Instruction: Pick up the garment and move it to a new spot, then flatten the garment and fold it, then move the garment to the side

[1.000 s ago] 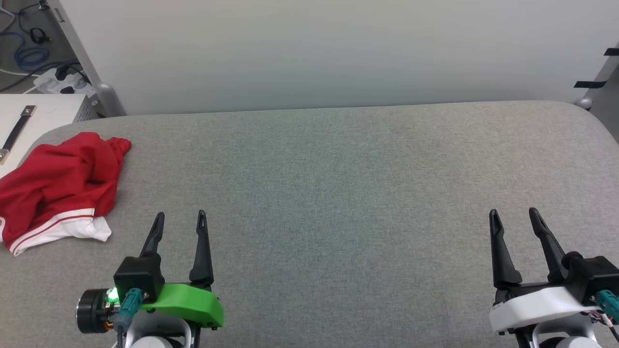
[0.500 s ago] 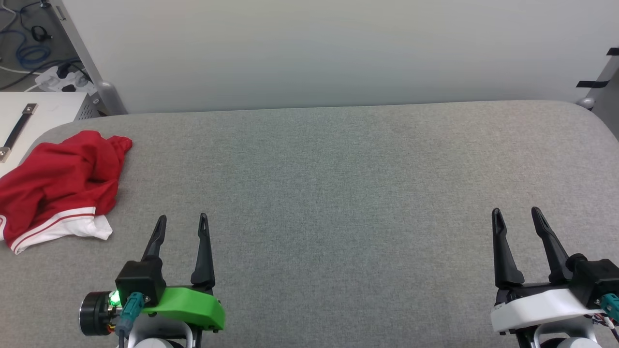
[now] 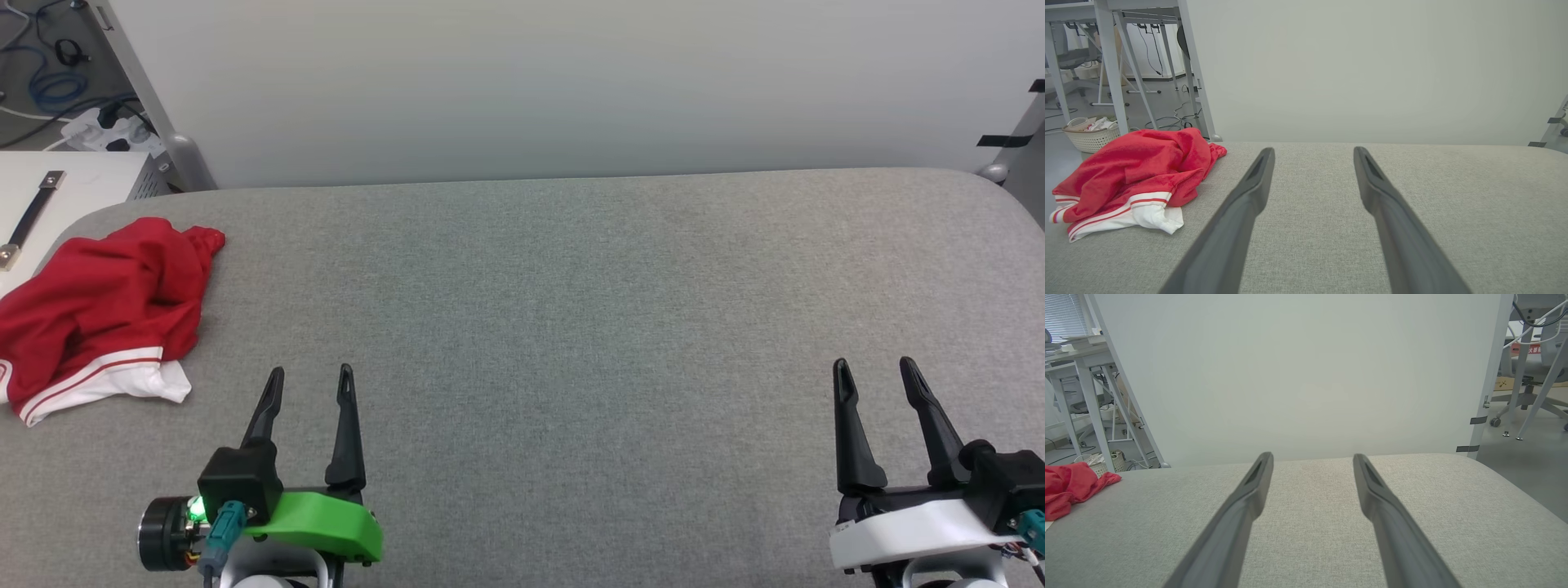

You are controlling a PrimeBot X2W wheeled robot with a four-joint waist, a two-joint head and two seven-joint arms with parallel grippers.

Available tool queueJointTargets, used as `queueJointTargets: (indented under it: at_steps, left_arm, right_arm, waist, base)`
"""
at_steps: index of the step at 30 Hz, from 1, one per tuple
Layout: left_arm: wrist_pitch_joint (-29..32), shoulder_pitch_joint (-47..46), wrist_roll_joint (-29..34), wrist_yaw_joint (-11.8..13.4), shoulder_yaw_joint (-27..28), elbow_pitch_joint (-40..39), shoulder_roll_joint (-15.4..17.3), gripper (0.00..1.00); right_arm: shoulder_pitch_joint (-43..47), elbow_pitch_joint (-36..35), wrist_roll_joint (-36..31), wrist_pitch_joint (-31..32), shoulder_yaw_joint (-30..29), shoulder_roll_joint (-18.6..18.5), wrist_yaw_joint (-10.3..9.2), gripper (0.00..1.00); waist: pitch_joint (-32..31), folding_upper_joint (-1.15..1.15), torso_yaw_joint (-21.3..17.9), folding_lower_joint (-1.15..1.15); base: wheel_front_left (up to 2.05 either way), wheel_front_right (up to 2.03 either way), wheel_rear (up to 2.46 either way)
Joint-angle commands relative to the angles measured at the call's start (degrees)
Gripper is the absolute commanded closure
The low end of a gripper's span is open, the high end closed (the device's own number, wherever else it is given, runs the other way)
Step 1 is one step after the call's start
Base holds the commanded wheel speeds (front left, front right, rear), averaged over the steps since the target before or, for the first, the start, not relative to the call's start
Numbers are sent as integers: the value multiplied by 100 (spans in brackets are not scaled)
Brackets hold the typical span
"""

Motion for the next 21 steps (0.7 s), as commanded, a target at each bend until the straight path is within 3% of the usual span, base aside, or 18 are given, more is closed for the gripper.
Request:
queueJointTargets:
  at_steps: [1, 21]
  left_arm:
    - [-67, 61, -35, -21, -13, 24, -24, 0]
    - [-281, 96, -86, -27, -39, 106, -28, 0]
  right_arm:
    - [54, 3, 45, -71, -1, 12, -4, 0]
    - [147, 48, 143, -282, -18, 14, -4, 0]
  waist:
    - [-3, 0, 6, 0]
    - [-4, 0, 61, 0]
  base:
    - [0, 0, 0]
    - [0, 0, 0]
